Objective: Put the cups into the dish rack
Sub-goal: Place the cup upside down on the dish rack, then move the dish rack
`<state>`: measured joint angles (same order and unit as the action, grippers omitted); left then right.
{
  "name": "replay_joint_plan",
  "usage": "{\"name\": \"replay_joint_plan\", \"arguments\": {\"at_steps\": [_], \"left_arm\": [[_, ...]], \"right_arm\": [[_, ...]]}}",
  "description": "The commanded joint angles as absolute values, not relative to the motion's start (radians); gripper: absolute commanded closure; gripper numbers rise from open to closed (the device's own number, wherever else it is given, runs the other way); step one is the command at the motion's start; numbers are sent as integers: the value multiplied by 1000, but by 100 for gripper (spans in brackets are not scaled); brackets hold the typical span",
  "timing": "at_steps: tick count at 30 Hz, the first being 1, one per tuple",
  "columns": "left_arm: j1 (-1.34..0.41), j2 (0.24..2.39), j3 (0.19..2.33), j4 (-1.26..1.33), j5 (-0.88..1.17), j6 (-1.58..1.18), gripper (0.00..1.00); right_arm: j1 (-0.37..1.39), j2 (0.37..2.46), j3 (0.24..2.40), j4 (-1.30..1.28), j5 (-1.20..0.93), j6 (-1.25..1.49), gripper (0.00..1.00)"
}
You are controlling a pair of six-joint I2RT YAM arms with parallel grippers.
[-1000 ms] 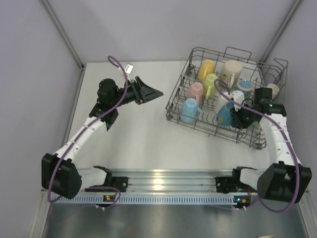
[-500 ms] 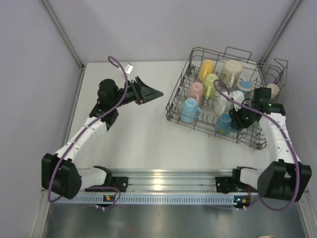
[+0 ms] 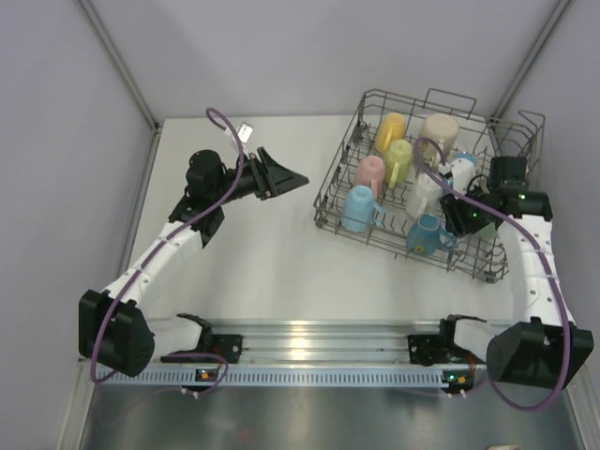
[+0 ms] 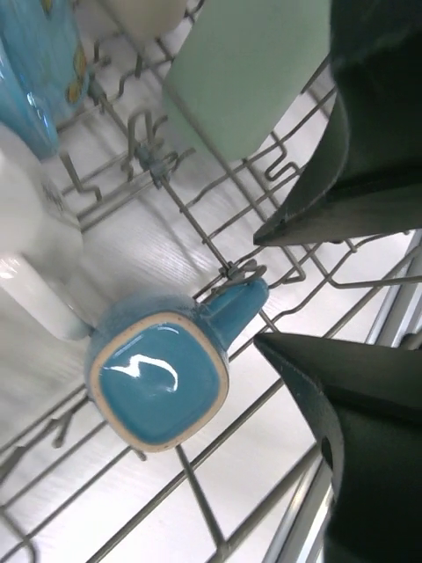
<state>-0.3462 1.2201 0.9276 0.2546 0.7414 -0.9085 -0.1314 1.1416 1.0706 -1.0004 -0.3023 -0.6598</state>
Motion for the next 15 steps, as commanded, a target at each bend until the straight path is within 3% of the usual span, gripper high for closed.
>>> {"name": "replay_joint_plan", "arguments": {"at_steps": [1,2,4,6,7,15], "left_arm": [[-344,1200,971,175,698,-806,25],[-344,1200,982,148,684,-780,25],[-344,1209,1020,54,623,-704,25],[-344,1221,1040,26,591,-658,25],[-344,1226,1043,23,588,-652,25],[-344,1290,1048,-29,534,-560,29]], "right_arm": [[-127,1085,1242,-1022,-284,-525,54],[-127,1080,1267,-1023,-281,-494,47],[-123,1077,1340,-1025,-284,-413,43],[-104,1068,1385,-1002,-264,-351,24],[-97,1063,1417,-983,-230,-275,1],[-77,930,1371,-648,-300,312,1]]}}
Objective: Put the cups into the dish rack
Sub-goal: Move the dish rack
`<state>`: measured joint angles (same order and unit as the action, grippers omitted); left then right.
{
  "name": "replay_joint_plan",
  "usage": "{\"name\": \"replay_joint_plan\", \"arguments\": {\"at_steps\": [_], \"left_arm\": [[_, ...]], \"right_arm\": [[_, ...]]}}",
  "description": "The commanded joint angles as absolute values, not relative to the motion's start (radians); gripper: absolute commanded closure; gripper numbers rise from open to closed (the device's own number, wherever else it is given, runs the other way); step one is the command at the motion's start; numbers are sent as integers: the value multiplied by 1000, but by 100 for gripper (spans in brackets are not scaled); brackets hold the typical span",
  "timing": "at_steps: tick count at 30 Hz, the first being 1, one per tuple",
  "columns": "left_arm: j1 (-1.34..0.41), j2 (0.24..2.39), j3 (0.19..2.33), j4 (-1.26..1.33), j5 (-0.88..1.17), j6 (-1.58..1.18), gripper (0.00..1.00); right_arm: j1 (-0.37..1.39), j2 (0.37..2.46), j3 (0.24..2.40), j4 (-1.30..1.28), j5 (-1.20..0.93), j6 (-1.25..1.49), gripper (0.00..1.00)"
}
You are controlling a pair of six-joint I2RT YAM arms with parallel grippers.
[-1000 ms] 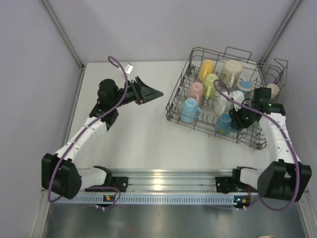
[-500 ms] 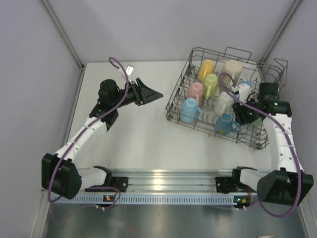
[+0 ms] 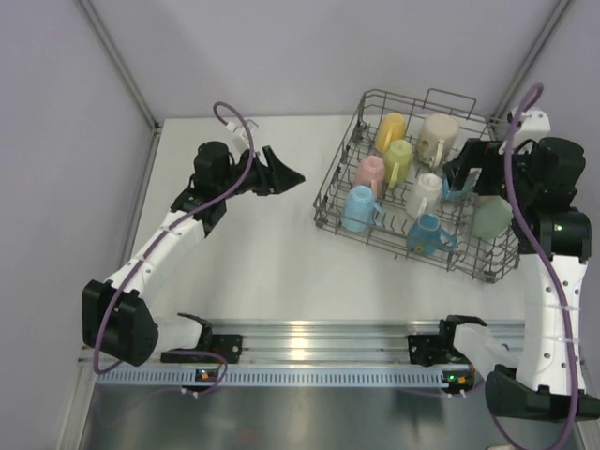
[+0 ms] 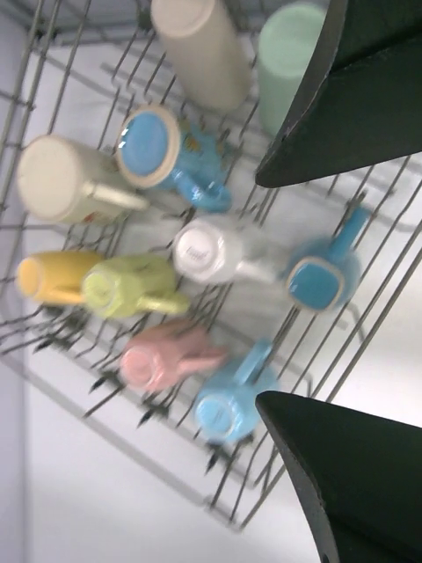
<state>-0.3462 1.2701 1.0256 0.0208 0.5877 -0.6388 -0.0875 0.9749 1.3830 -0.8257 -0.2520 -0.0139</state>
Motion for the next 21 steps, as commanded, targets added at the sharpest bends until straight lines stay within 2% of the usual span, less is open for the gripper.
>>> {"name": "replay_joint_plan", "arguments": {"at_steps": [1,4,6,9,12,15,19,21], "left_arm": [[-345,1296,1045,-37,520,-549,30],[-347,1328,1023,-48,503,-531,32],[-354,1357,1011,-49,503,-534,34],[-394,1402,1020,-37,489,-519,36],[-428,1437,1025,30,523,-534,37],[-465,1474,1048,37,499,-525,37],[-488,1528,1077,37,485,-525,39],[-491,1549,1095,37,482,-526,40]], "right_arm": [[-77,919,1347,-620,-402,336,1],[-75,858,1255,-508,-497,446,1],[-68,804,1206,-488,-476,459,1],[-66,759,1140,-540,-281,399,1],[-71,787,1192,-672,210,362,1],[-93,828,1210,-681,419,331,1],[-161,908,1209,-701,546,344,1],[-230,951,1180,-695,537,324,1]]}}
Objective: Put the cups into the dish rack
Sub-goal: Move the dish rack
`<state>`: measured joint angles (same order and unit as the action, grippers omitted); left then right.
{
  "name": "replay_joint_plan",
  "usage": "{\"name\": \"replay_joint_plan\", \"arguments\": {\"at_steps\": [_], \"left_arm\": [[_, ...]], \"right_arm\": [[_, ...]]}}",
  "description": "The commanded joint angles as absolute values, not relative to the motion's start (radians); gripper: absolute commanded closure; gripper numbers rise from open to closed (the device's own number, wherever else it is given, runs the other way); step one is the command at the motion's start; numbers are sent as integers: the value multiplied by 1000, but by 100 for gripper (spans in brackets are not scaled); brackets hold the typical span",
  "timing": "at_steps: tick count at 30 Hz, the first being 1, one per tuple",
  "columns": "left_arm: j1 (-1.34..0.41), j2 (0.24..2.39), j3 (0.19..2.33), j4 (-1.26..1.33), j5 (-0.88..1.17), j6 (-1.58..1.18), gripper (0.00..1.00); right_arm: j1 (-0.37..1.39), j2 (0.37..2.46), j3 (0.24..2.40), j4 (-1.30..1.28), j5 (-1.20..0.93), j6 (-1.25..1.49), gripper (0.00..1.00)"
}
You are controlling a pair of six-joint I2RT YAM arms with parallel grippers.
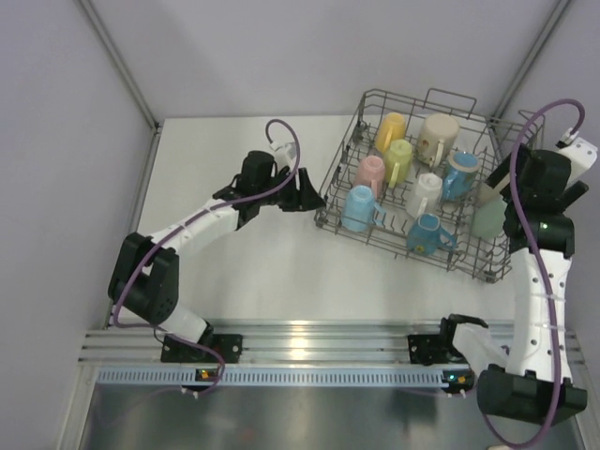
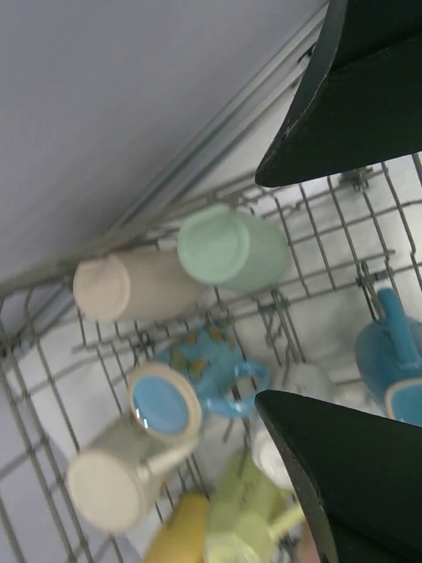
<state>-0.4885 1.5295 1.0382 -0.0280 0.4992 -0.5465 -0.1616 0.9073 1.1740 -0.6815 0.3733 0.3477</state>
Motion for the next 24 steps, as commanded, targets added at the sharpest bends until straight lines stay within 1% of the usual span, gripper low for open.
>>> {"name": "replay_joint_plan", "arguments": {"at_steps": [1,2,3,4,5,6,8,11,12,19,24], "left_arm": [[-491,1569,1103,38,477,-526,42],[-492,1578,1118,38,477,-522,43],[-492,1589,1129,38,477,-519,52],[-492,1603,1138,38,479,-515,58],[-494,1629,1149,38,479,-509,66],[-492,1647,1172,38,482,-506,79],[-492,1687,1207,38,480,-503,88],[-494,1736,1253,40,474,-506,98],[-494,1747,1264,40,472,-508,100],[-495,1833,1342,40,436,-511,100],[-495,1879,1404,40,459,-529,100]], "right_arm": [[-257,957,1166,-692,519,315,1],[-291,968,1152,-686,491,310,1],[-372,969,1119,-672,418,302,1],[-411,969,1100,-660,379,304,1],[-448,965,1085,-654,347,305,1],[-492,960,1059,-637,306,319,1],[-503,950,1042,-629,285,337,2],[-508,954,1025,-618,276,342,2],[-509,956,1014,-612,259,342,2],[-514,973,986,-569,180,324,4],[-514,982,989,-558,160,318,4]]}}
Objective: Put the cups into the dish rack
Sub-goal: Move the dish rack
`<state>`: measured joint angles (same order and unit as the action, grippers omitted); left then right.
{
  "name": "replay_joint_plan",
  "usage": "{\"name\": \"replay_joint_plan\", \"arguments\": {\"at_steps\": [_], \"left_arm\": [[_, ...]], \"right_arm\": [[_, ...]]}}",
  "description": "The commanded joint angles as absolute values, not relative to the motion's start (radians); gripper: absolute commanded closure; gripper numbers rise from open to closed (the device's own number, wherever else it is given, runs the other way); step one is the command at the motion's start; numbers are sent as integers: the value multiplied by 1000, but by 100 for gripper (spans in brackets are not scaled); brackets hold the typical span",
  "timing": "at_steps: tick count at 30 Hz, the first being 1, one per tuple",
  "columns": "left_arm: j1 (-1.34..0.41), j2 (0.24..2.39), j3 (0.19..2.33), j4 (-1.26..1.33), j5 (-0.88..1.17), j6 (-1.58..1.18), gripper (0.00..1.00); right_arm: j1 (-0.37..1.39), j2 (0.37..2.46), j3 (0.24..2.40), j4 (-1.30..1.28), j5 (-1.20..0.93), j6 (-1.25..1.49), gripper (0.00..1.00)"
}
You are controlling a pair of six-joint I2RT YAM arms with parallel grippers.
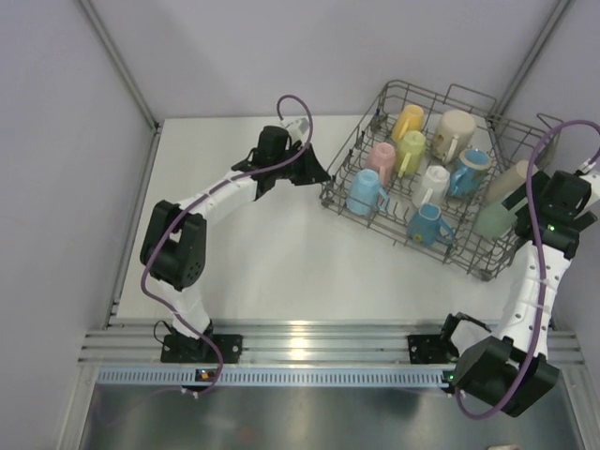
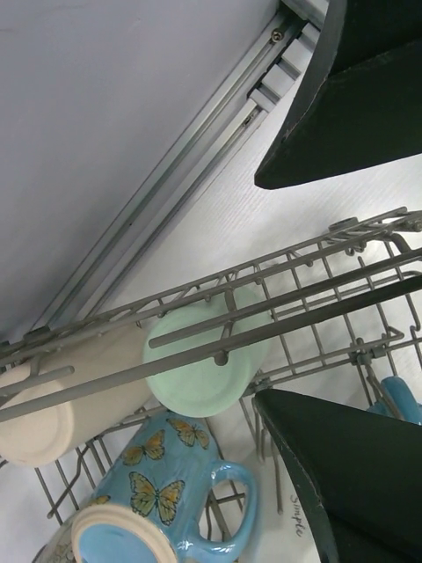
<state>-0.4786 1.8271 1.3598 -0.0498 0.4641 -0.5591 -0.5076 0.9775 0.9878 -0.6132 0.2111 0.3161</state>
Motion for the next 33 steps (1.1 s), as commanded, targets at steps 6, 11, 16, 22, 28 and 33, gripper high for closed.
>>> {"name": "replay_joint_plan", "arguments": {"at_steps": [6,11,16,22,28,33], "left_arm": [[-495,1905,1463,35,433,-512,87],[-495,1910,1482,21,448,-522,56],[-499,1832,1430,17,396,-509,24],[-497,1711,1439,-49,350,-485,2],[-495,1611,1483,-129,324,-465,2],[-497,1455,1436,-160,328,-460,2]], "right_arm": [[-514,977,1012,-571,135,318,4],[-514,963,1057,-597,71,339,1],[-508,919,1094,-604,-26,377,0],[-447,930,1198,-667,-94,388,1],[-281,931,1273,-649,-224,400,1],[-121,885,1279,-539,-449,449,1]]}}
